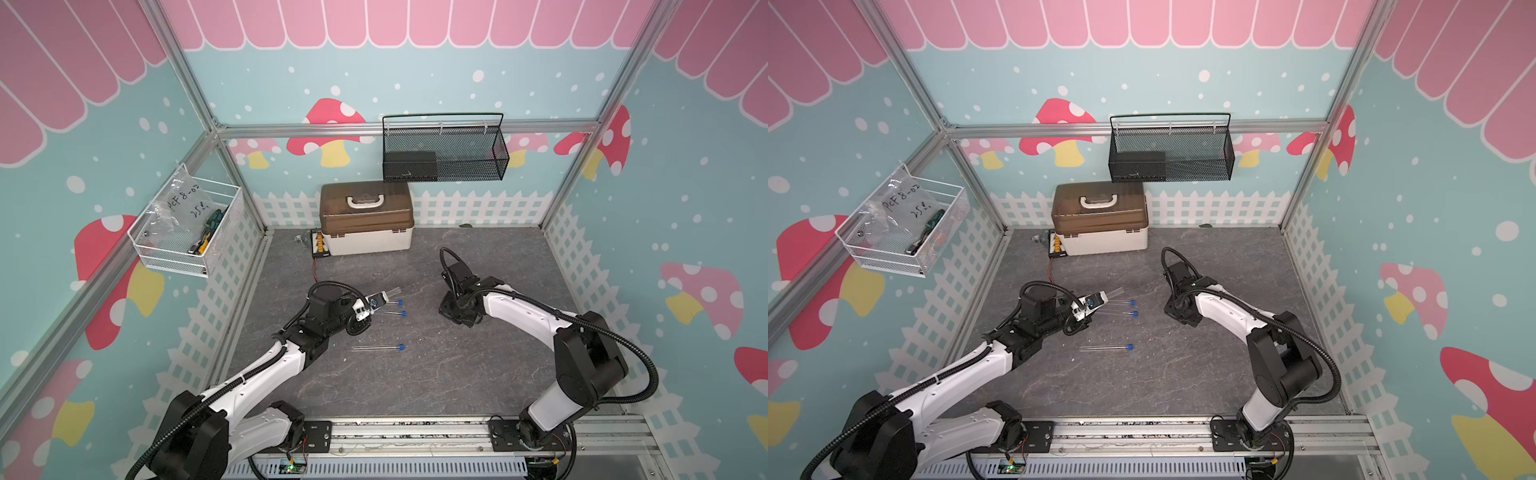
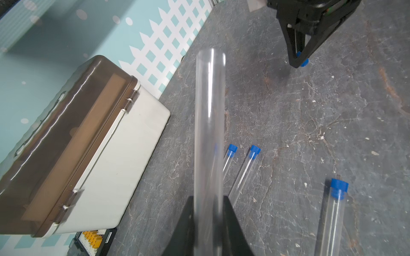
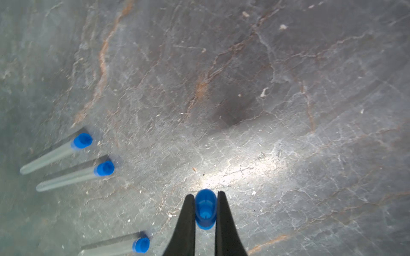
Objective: Insert stoppers into test tubes
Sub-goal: Place the stopper at the center of the board.
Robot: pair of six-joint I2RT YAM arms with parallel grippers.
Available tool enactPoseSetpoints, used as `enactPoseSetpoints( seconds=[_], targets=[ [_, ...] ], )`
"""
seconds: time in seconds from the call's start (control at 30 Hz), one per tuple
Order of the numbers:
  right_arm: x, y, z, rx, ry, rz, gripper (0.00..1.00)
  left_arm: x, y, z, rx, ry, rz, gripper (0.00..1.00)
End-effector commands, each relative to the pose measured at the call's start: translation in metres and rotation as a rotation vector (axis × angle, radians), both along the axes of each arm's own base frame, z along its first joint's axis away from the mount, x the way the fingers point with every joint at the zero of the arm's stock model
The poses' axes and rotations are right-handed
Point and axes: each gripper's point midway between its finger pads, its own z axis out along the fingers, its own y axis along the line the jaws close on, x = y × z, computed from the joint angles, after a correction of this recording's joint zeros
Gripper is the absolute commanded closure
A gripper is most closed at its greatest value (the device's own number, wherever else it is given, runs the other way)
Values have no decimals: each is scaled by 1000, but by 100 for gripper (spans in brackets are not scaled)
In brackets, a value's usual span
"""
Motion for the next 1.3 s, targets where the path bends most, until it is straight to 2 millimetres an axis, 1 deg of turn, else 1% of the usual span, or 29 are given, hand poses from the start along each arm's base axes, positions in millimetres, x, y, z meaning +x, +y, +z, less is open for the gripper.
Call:
enactPoseSetpoints(
  seconds=[0.0,0.1,0.27,0.5,0.73,0.9,1.03,1.13,1.2,1.27],
  targets=[
    [0,-11,-3,-61,30,-139,97,1,3,2,10,-32,-3,100],
    [-2,-14,-8,-96,60,-153,96,1,2,2,7,-30,-5,100],
    [-8,-12,-23,-115,109,-163,96,0,2,1,9,-28,-5,100],
    [-11,-11,-34,-129,139,-158,93,1,4,-1,19,-30,-3,100],
    [-16,-6,-43,-133,166,-145,85,2,4,-2,28,-29,2,100],
    [-17,-6,-44,-128,168,-143,78,2,6,-5,38,-27,6,100],
    [-17,-1,-43,-107,169,-143,74,2,7,-6,44,-29,8,100],
    [-15,1,-37,-91,157,-143,72,2,6,-6,45,-25,6,100],
    [-15,1,-29,-79,143,-140,70,2,6,-6,42,-26,5,100],
    [-15,2,-17,-62,123,-131,69,2,6,-7,46,-24,5,100]
  ],
)
